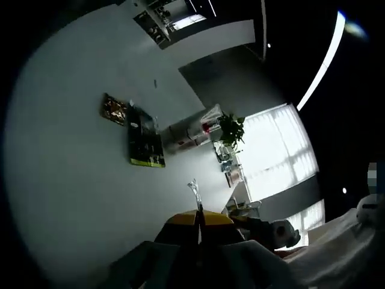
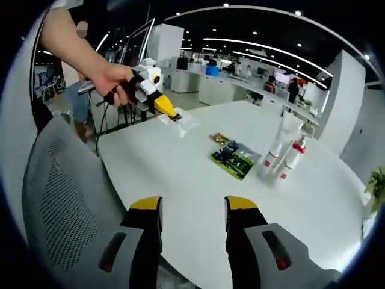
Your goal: Arrange the skincare products in the storage area until every visible bottle or jar stands upright without overlapping.
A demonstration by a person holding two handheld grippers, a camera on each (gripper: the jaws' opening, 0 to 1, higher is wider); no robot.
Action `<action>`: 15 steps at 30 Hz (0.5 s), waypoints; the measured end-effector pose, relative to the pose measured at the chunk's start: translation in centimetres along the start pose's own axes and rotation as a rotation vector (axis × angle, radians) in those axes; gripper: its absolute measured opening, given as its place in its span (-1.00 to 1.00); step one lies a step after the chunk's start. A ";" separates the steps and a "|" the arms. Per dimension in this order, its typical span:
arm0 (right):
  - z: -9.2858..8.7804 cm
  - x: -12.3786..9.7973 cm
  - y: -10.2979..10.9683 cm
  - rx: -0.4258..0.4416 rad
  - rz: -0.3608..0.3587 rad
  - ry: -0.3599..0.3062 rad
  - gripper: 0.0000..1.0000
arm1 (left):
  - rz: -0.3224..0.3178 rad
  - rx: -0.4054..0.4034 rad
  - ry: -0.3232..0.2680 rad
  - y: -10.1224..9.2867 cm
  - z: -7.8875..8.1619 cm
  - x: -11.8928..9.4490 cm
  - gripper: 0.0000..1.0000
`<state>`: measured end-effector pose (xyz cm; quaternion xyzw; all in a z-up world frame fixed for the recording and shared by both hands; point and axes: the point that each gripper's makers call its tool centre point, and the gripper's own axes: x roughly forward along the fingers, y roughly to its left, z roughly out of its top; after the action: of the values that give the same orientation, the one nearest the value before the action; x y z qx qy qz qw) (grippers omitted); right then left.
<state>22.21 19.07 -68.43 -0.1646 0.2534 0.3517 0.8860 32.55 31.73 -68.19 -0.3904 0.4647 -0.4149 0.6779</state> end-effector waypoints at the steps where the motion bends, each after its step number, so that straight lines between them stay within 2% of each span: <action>1: 0.0 0.0 0.1 -0.006 -0.002 0.000 -0.13 | 0.000 0.002 0.002 0.3 0.5 0.3 -0.99; 11: -0.8 0.3 -0.1 0.033 0.011 0.028 -0.14 | 0.033 0.014 0.017 2.5 4.2 1.7 -0.99; 12: -1.0 0.4 0.2 0.055 0.031 0.040 -0.13 | 0.037 0.015 0.020 2.8 4.5 1.8 -0.99; 15: -1.1 0.5 0.3 0.053 0.032 0.046 -0.10 | 0.057 0.019 0.055 3.8 4.7 2.1 -0.99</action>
<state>21.94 19.02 -69.65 -0.1450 0.2856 0.3550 0.8783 38.32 31.79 -71.10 -0.3587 0.4902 -0.4103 0.6802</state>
